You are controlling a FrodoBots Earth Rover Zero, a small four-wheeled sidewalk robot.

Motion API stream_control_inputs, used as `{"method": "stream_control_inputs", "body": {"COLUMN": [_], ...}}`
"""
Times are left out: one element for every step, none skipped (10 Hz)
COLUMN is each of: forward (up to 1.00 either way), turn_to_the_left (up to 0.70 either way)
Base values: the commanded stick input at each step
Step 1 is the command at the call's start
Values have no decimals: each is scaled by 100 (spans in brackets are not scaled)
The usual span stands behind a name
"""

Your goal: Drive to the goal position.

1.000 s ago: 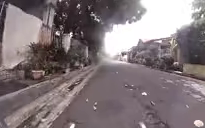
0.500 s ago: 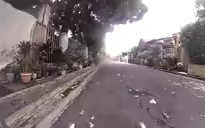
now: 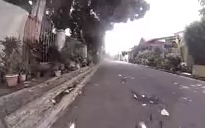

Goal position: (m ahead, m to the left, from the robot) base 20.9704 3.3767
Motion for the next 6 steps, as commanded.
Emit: {"method": "stream_control_inputs", "body": {"forward": [70, 70, 70, 70, 70, 70], "turn_to_the_left": [0, 0, 0, 0, 0, 0]}}
